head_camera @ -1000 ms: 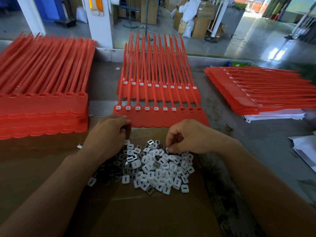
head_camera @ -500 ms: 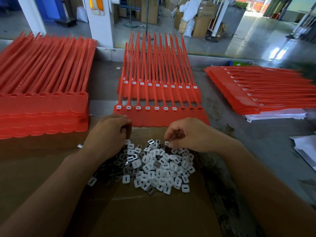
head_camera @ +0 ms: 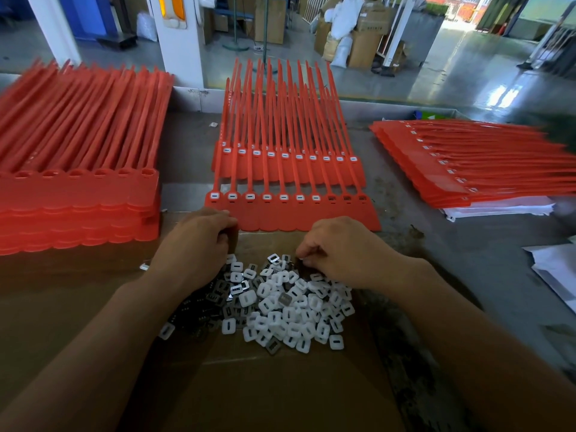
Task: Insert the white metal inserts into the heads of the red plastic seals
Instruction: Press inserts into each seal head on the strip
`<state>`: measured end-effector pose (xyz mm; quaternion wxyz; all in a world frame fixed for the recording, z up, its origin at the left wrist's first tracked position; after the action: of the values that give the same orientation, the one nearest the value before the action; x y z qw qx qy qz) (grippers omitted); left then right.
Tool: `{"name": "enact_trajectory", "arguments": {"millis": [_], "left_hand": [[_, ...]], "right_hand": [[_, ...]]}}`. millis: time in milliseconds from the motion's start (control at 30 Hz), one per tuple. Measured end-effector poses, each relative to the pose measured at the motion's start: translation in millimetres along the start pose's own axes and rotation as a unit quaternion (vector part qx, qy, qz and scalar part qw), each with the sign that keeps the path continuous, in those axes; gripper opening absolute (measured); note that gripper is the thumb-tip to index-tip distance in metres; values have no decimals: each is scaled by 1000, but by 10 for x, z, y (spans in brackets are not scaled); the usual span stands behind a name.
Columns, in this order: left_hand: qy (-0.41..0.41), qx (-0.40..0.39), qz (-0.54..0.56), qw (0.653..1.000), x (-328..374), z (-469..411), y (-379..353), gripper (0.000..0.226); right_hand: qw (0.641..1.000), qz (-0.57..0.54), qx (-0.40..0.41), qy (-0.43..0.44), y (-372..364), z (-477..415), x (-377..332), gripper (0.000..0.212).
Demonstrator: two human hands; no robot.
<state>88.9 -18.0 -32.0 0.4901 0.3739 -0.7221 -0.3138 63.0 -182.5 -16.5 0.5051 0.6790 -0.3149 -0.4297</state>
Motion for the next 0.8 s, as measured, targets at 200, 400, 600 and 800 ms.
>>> {"name": "enact_trajectory", "arguments": {"millis": [200,400,600,800], "left_hand": [[-9,1,0,1000,8,5,-9,37],[-8,2,-2,1000,8,2,-2,37],[-6,6,6,1000,-6,-1,-2,37],[-5,8,6,1000,-3,-3,-3,37]], "right_hand": [[997,-61,37,-5,63,-40,104,16],[953,-165,194,-163,292,-236,744,10],[918,-215,215,-254,219,-424,1106,11],[921,-215,171,-275,123,-448,1171,10]]}}
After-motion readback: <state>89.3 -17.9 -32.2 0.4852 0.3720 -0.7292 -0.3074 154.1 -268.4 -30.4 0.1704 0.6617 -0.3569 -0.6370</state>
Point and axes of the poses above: each hand's wrist, its own z-axis away from the middle knuckle, its own y-axis out of the back of the hand, x = y × z, the point moved 7 cm from there along -z, towards the middle knuckle, and after that the axes turned 10 degrees about x, right-handed, at the moved point
